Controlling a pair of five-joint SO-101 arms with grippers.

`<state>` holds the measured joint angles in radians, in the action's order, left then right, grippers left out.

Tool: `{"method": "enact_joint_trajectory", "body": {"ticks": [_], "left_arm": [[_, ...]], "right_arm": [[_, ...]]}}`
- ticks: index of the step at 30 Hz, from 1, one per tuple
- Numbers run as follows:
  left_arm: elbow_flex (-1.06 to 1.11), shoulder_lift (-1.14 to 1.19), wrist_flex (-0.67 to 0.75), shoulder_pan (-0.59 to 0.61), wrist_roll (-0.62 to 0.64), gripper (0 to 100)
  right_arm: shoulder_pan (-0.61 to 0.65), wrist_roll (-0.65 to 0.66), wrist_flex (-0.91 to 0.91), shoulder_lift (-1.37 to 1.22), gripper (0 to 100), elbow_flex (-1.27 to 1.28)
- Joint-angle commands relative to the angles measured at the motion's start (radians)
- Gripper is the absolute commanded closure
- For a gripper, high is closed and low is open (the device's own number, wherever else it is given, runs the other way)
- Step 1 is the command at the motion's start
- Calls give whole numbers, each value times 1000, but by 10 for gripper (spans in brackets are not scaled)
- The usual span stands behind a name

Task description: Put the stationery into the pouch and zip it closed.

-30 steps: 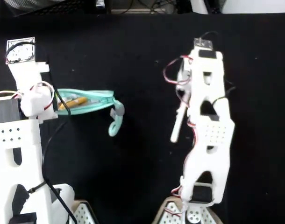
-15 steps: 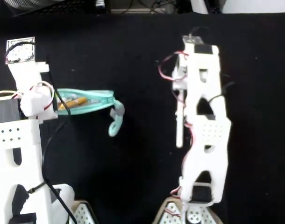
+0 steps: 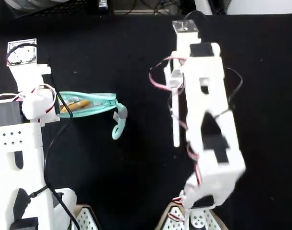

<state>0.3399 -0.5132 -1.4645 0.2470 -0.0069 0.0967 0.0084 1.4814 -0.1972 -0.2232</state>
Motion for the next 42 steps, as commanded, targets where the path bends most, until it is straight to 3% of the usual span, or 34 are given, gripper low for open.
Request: {"method": "enact_joint_trajectory", "body": {"ticks": [1, 9, 19, 23, 27, 35, 42], "left_arm": [[51, 20, 5, -4, 0, 970], [51, 20, 5, -5, 2, 970], [53, 20, 5, -5, 5, 970], [53, 20, 5, -5, 5, 970], [53, 20, 5, -5, 5, 970], [53, 20, 5, -5, 5, 970], [53, 20, 5, -5, 5, 970]], "right_arm": [[64, 5, -97, 358, 986, 226], [247, 6, -265, 992, 986, 619], [428, 18, -331, 1376, 986, 654], [580, 118, -474, 1449, 986, 671], [692, 138, -706, 1491, 986, 780], [713, 138, -1278, 1523, 986, 1150], [713, 138, -1390, 1489, 986, 1198]]}}
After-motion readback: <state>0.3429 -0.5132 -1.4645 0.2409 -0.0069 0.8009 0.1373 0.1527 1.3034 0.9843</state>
